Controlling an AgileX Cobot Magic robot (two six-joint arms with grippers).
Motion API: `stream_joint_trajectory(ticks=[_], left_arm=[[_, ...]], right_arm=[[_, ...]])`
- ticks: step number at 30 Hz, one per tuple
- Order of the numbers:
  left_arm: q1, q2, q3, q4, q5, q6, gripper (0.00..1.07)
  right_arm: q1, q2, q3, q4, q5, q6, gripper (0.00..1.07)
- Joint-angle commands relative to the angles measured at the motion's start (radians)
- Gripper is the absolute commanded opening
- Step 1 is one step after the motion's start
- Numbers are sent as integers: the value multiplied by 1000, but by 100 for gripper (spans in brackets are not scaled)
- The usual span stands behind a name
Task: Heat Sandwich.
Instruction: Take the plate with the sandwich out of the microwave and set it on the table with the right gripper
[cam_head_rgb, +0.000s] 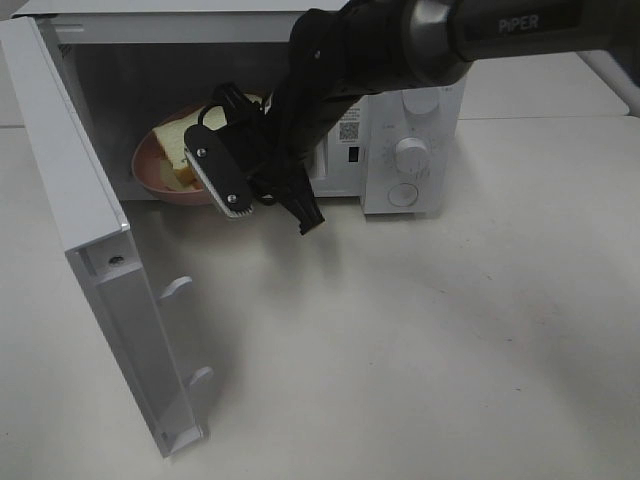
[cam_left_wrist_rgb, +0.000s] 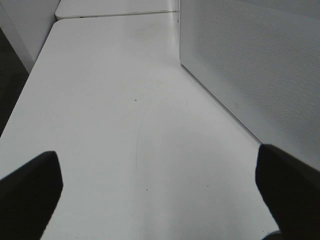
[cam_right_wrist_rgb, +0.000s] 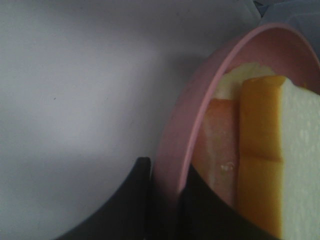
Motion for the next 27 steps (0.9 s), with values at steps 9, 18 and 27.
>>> stream_joint_trajectory(ticks=[9, 18, 27], left_arm=[[3, -17, 2, -7, -8, 0, 98], [3, -17, 2, -7, -8, 0, 98], [3, -17, 2, -7, -8, 0, 98]], right_arm=[[-33, -156, 211, 250, -112, -320, 0], [-33, -248, 343, 331, -154, -338, 0], [-33, -354, 469, 331, -168, -338, 0]])
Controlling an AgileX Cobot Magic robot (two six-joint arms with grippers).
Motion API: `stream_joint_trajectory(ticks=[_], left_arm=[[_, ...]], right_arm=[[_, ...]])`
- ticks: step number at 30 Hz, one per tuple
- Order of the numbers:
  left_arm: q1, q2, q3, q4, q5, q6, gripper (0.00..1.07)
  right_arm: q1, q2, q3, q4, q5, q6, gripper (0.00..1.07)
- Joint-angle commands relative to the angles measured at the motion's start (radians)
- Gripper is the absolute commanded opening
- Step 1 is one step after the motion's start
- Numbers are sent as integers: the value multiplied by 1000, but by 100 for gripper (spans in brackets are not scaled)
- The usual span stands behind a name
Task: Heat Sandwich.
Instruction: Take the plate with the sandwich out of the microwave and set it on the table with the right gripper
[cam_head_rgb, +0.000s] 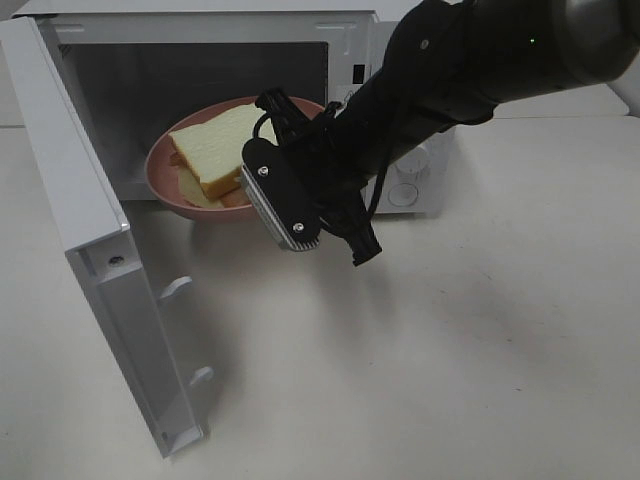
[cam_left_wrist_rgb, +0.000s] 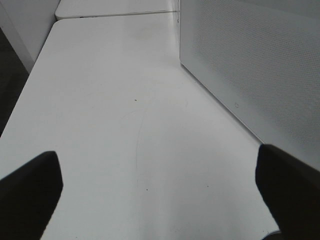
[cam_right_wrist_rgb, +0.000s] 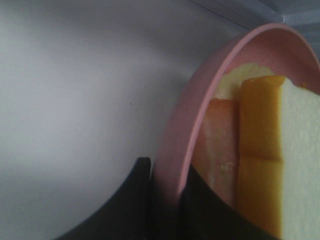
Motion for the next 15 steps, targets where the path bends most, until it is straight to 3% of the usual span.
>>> stream_joint_trajectory(ticks=[1, 15], left_arm=[[3, -17, 2, -7, -8, 0, 98], [3, -17, 2, -7, -8, 0, 98]], right_arm=[[-1, -60, 43, 12, -29, -11, 0], [2, -232, 229, 12, -21, -11, 0]])
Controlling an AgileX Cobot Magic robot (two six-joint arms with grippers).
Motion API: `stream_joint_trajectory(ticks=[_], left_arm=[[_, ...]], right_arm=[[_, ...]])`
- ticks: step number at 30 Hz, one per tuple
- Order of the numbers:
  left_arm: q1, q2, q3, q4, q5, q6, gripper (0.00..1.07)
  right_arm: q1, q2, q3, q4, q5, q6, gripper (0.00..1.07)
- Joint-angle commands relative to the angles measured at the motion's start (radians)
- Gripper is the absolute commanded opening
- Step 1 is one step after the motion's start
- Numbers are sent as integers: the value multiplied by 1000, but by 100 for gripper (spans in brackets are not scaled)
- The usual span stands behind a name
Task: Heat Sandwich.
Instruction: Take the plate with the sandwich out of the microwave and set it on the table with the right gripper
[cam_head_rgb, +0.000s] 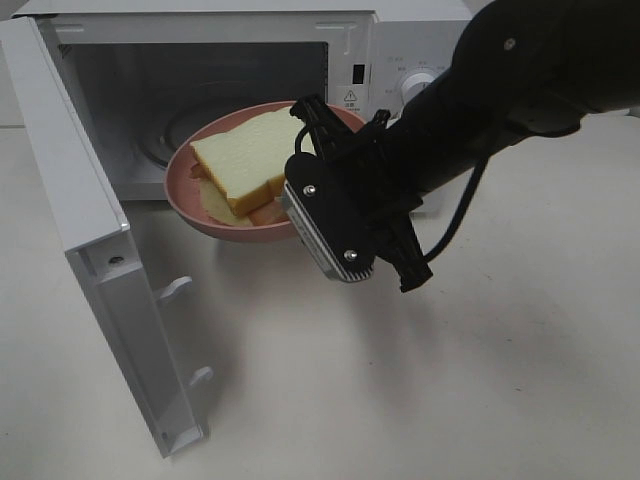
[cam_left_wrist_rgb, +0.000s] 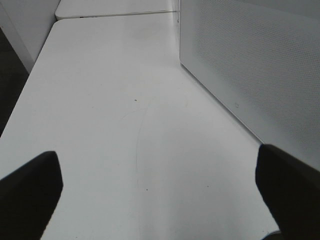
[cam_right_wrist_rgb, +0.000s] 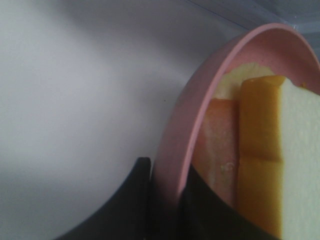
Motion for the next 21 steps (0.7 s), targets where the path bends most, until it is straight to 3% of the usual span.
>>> stream_joint_trajectory(ticks=[1, 12, 21], left_arm=[[3, -17, 2, -7, -8, 0, 98], [3, -17, 2, -7, -8, 0, 98], [3, -17, 2, -7, -8, 0, 98]], right_arm=[[2, -71, 58, 12, -13, -10, 0], [2, -196, 183, 4, -13, 12, 0], [2, -314, 273, -76, -4, 123, 0]])
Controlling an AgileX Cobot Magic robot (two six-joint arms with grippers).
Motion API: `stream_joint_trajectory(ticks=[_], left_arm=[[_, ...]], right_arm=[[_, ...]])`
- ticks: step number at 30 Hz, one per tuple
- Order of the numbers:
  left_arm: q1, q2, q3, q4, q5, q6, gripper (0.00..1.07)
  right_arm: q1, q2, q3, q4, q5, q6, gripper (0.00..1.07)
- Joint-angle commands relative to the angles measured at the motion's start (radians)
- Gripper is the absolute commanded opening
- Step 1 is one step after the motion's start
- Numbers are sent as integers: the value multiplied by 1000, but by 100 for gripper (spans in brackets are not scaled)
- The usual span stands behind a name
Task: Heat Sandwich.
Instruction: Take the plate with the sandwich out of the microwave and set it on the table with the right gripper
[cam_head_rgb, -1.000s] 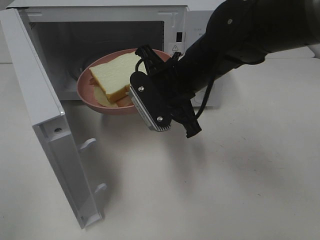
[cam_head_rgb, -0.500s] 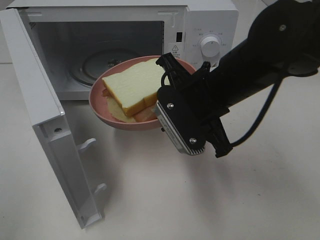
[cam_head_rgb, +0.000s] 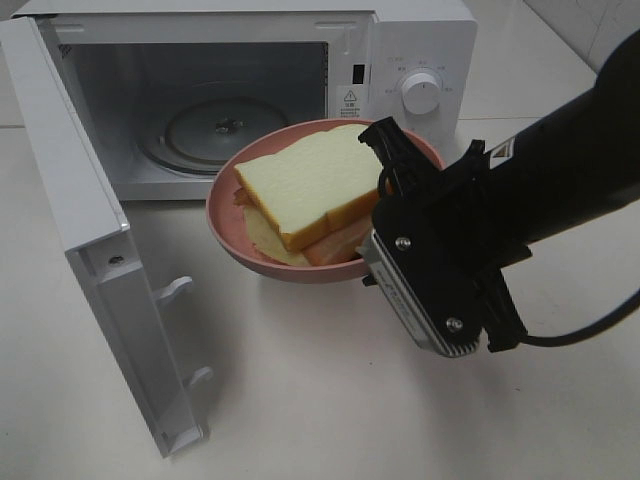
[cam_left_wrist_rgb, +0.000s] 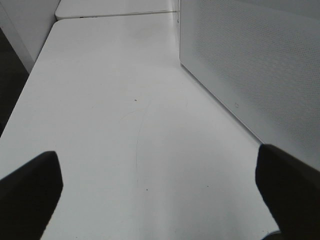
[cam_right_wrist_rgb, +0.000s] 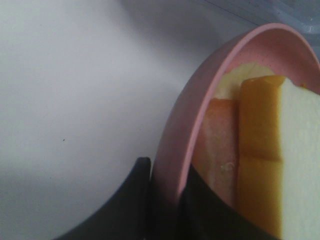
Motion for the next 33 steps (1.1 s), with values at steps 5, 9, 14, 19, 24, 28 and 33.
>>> stream_joint_trajectory(ticks=[5, 9, 14, 19, 24, 28, 33], left_arm=[[3, -17, 2, -7, -8, 0, 98], [3, -17, 2, -7, -8, 0, 98], [3, -17, 2, -7, -8, 0, 98], [3, -17, 2, -7, -8, 0, 98], [3, -17, 2, -7, -8, 0, 98], [3, -17, 2, -7, -8, 0, 98], [3, -17, 2, -7, -8, 0, 98]], right_arm=[[2, -116, 61, -75, 25, 95, 0], [2, -197, 111, -157, 38, 192, 0], [2, -277, 151, -260, 78, 318, 0], [2, -332, 184, -340, 120, 391, 0], [2, -409, 218, -385, 153, 467, 0], [2, -469, 247, -444, 183, 528, 0], [2, -565, 288, -520, 214, 659, 0]])
